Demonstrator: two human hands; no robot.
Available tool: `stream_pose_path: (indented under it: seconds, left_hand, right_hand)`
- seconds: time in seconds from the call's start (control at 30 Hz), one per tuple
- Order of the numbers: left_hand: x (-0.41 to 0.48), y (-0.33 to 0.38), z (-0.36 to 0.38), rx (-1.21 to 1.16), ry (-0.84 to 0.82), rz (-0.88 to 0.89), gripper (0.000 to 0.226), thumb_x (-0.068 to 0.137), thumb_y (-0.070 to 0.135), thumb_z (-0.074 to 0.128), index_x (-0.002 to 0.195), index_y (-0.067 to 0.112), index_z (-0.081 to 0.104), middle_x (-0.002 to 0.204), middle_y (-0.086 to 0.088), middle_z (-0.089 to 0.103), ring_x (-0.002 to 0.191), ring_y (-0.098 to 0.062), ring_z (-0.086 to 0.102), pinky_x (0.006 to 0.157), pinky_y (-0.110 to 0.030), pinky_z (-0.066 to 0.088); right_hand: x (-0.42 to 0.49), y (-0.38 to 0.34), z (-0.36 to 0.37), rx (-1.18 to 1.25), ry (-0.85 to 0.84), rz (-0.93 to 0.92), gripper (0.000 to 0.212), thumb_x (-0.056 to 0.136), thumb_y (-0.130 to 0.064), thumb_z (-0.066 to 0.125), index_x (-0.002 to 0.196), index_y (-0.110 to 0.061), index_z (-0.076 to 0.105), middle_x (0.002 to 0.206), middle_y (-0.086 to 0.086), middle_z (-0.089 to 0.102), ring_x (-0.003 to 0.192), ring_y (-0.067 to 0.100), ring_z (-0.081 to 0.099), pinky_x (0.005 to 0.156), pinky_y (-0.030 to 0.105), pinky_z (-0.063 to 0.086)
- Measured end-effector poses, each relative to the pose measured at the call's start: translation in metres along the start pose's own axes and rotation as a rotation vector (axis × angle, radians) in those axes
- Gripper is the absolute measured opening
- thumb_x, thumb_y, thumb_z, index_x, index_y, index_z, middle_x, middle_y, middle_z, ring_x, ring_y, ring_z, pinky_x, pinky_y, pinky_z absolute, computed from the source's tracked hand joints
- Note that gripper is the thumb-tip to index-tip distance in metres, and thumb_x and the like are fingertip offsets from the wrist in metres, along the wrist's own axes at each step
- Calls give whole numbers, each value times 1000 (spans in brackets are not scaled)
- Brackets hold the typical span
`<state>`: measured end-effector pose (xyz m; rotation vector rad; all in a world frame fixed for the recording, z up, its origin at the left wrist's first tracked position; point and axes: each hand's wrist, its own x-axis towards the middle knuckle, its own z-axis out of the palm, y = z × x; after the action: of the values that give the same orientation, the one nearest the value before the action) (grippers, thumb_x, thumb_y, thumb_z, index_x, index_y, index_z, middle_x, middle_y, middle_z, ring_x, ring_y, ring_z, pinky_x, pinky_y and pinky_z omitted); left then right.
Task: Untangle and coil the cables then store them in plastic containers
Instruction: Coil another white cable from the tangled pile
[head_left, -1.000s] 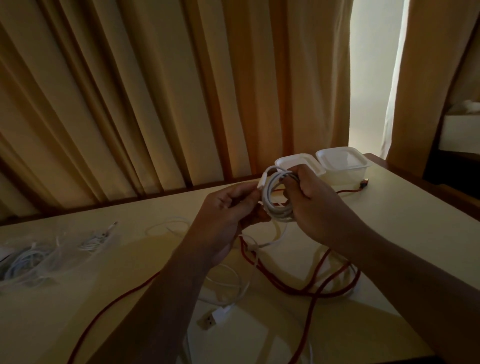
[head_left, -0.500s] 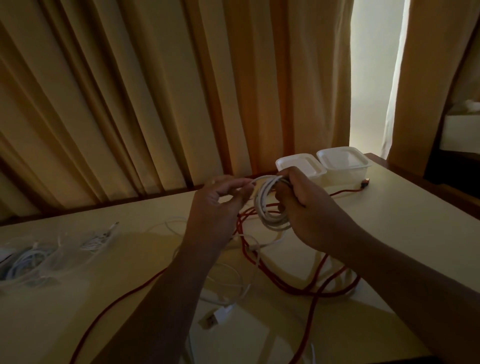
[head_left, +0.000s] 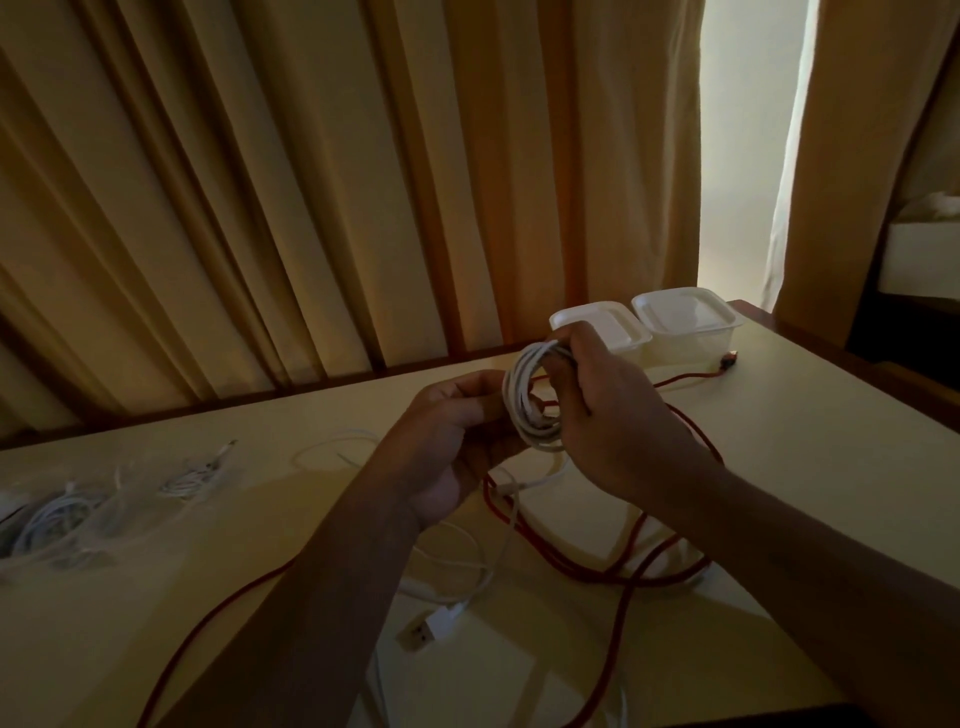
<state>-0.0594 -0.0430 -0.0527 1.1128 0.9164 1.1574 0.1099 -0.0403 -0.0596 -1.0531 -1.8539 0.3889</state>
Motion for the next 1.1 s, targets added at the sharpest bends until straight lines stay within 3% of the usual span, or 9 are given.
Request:
stream_pose_path:
  seconds: [0.17,0.37,0.43,0.53,0.63,0.77,0.87,1.0,1.1]
  left_hand:
    - [-5,1,3,-56,-55,-9,36,89,7,59,123,1,70,118,-24,69,108,-34,67,97,-53,57]
    - [-3,0,5,-201,-80,-38,41,101,30,49,124,3,71,118,-23,69,118,-41,61,109,-61,45]
    - [-6,-2,7,-76,-139,11,43,101,32,58,134,7,64,130,-24,65,122,-39,62,106,-58,49]
    - [-9,-4,13,36,-146,68,47,88,0,69,133,13,60,121,-20,70,110,-34,71,94,-48,59]
    - [-8,-6,16,138,-110,127,52,89,-10,65,135,12,55,119,-21,72,108,-34,72,90,-43,61]
    - [-9,-8,15,388,-55,218,38,101,5,58,135,21,52,109,-7,78,102,-25,76,89,-42,61]
    - [-6,-13,8,774,43,450,25,105,19,56,128,22,66,103,3,79,95,-11,76,87,-40,62]
    - [-3,-15,3,1137,129,677,20,104,24,59,114,20,76,88,11,76,80,-1,71,74,-28,59]
    - [-4,-8,-5,1164,240,686,14,102,21,61,101,22,75,76,15,69,76,-2,67,66,-13,52]
  right_hand:
    - [-1,-1,0,-33,-3,-25,18,104,-18,48,122,-19,45,91,-11,60,77,2,64,57,10,50]
    - [1,1,-1,-27,-3,-6,21,104,-17,49,125,-17,46,98,-8,63,85,7,68,63,15,56]
    - [3,3,-2,-17,-11,14,22,104,-17,50,126,-17,46,94,-13,59,81,1,64,59,10,52]
    - [5,8,-3,-59,-24,42,27,104,-19,52,130,-16,45,92,-15,55,77,-2,58,57,7,47]
    - [5,12,-4,-54,-21,64,24,106,-20,48,129,-15,46,95,-9,59,77,-1,58,58,4,46]
    - [5,16,-5,-72,-7,71,21,106,-21,46,126,-16,48,89,-13,56,75,-1,59,54,11,47]
    - [6,25,-7,-103,4,107,19,106,-22,46,124,-16,50,89,-12,56,77,3,61,59,15,48]
    - [7,33,-10,-140,-15,151,17,107,-26,44,119,-16,52,85,-12,57,74,4,60,56,14,41]
    - [9,36,-15,-163,-46,163,19,107,-28,46,118,-17,56,84,-13,58,74,3,60,57,15,40]
